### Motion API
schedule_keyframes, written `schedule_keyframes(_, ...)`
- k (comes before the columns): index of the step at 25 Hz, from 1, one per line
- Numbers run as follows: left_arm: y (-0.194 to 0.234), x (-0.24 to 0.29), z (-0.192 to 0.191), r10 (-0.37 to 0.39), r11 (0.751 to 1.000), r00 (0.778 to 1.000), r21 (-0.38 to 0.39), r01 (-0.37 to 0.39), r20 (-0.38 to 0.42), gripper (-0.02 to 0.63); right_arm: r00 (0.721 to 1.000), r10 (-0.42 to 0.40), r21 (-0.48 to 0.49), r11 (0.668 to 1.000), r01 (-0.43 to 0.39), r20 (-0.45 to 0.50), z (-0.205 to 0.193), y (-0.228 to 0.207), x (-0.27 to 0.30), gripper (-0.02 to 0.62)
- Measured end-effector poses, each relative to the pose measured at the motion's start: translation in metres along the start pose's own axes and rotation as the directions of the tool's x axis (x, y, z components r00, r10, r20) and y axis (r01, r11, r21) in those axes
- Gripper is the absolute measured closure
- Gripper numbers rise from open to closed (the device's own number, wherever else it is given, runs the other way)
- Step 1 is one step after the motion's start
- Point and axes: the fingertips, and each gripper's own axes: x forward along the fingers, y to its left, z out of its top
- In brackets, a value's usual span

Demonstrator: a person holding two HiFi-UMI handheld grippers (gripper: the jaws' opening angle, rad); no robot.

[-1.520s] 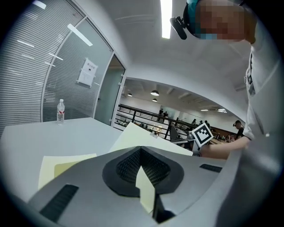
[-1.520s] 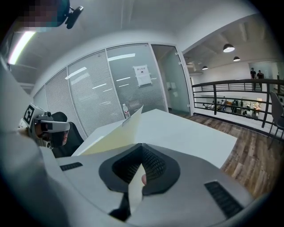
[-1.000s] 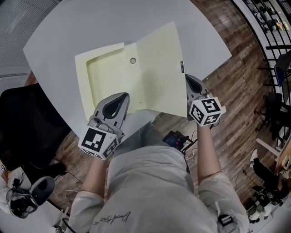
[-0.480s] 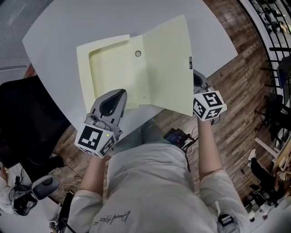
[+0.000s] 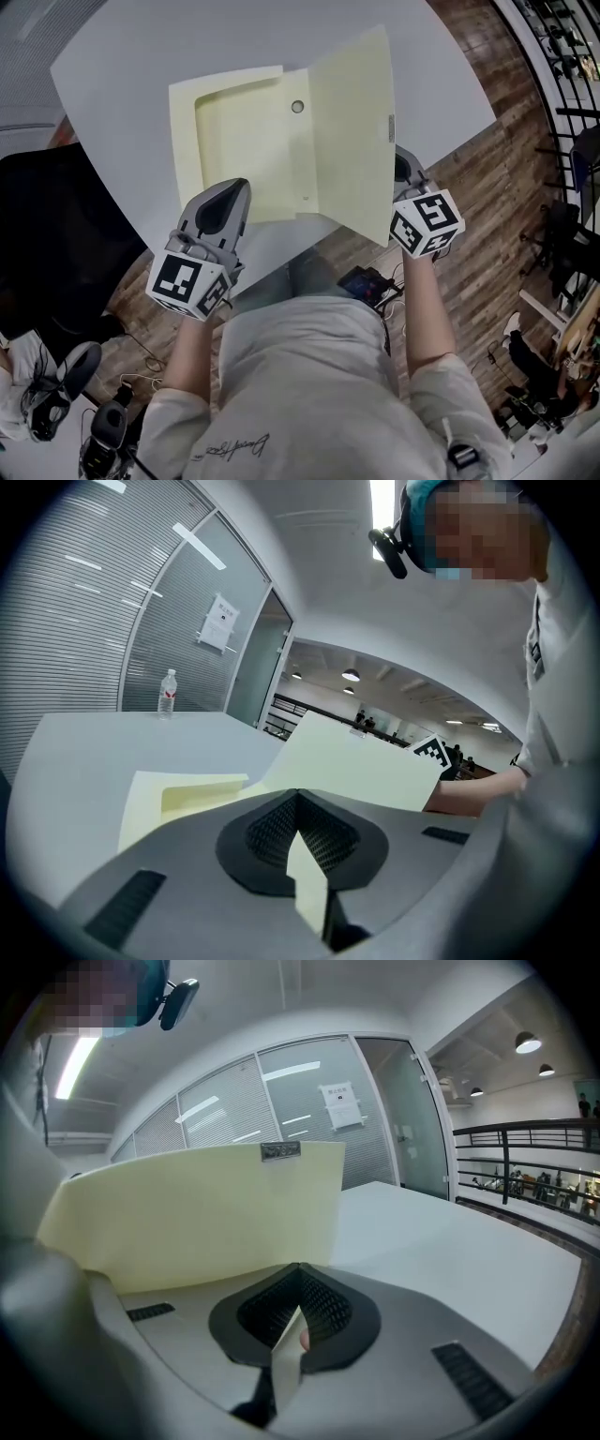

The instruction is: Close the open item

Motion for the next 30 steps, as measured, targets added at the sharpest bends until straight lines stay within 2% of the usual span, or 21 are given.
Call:
schedule_keyframes(6,0.031,-0.034,-0.004,0.051,0.999,0.998,-0.018,-0.051,0.029,0.597,0.999,0.036,-0.034,0.999,-0.036,0.006,0.009,0.043,0.011,0.583)
schedule_keyframes(18,0.087,-0.072,-0.008,0.173,0.984,0.984,-0.043,-0.171,0.049,0.597,0.997,0.074,-0.096,0.993,-0.075,-0.01,0.027,0.084,0.025,0.583)
schedule_keyframes(30,0.14,-0.091,-0.041,0.263,0.961,0.965,-0.092,-0.261,0.012,0.597,0.993,0.107,-0.152,0.982,-0.112,-0.044,0.033,0.117,0.042,0.583)
